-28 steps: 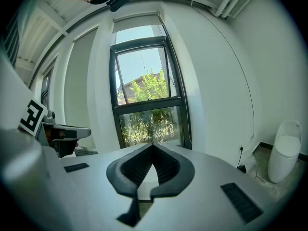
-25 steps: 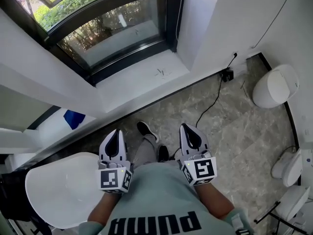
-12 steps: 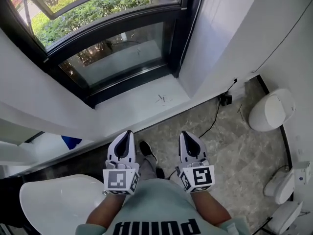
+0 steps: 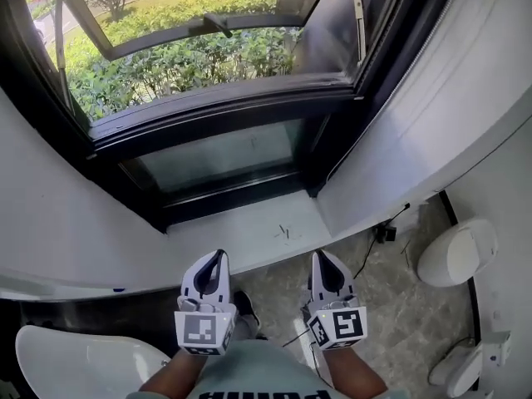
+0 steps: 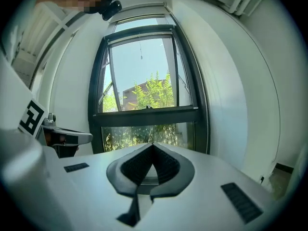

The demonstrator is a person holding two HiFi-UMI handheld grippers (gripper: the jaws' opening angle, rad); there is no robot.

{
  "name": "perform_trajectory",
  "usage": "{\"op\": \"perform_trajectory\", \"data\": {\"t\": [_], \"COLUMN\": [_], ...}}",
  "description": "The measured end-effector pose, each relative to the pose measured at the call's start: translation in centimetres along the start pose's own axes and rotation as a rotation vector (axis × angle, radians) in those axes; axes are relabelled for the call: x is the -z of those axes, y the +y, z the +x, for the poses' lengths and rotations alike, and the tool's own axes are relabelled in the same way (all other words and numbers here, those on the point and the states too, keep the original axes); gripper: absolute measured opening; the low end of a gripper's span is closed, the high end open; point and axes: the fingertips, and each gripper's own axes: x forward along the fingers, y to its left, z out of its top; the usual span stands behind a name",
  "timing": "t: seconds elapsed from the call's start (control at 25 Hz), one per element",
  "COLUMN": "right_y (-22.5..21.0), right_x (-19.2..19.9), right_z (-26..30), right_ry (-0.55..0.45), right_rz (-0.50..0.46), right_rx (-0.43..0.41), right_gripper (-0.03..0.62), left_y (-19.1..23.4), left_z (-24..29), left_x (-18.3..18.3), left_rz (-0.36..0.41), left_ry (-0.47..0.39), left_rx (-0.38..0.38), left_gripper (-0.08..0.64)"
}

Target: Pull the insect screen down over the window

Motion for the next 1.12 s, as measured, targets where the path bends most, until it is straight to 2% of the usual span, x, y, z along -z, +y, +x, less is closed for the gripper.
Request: {"op": "perform_trajectory", "data": {"t": [0.24, 0.4, 0.56, 0.76, 0.96, 1.12], "right_y": [1.3, 1.6, 2.3, 2.2, 1.2, -0.2], "right_x": [-6.5, -11.0, -14.2, -18.0, -22.9, -28.1], "right_z": [5.6, 8.6, 10.6, 13.1, 15.5, 17.5], "right_ry": [-0.057, -0.12, -0.179, -0.212, -0.268, -0.353], "right_rz": [-0.111, -0.187, -0.234, -0.323, -0.449, -0.49], "right_rx": [-0.048, -0.071, -0.074, -0.106, -0.153, -0.186], "right_gripper": [-0.003, -0.003, -0.003, -0.003, -0.003, -0.003], "left_y": [5.5, 8.3, 9.7, 10.6, 11.5, 12.5], "left_z": [2.8, 4.7, 5.3, 5.8, 5.6, 5.2], "left_x": [-4.2, -7.8, -10.4, -14.3, -19.4, -24.4], "left_rz": [0.015, 0.002, 0.014, 0.088, 0.193, 0.263], "left_ry": [0.013, -0.06, -0.11, -0.144, -0.17, -0.194], "left_rx": [0.005, -0.02, -0.014, -0.005, -0.026, -0.091], "left_gripper": [0.015, 0.015, 0.015, 0.017, 0.111, 0.165]}}
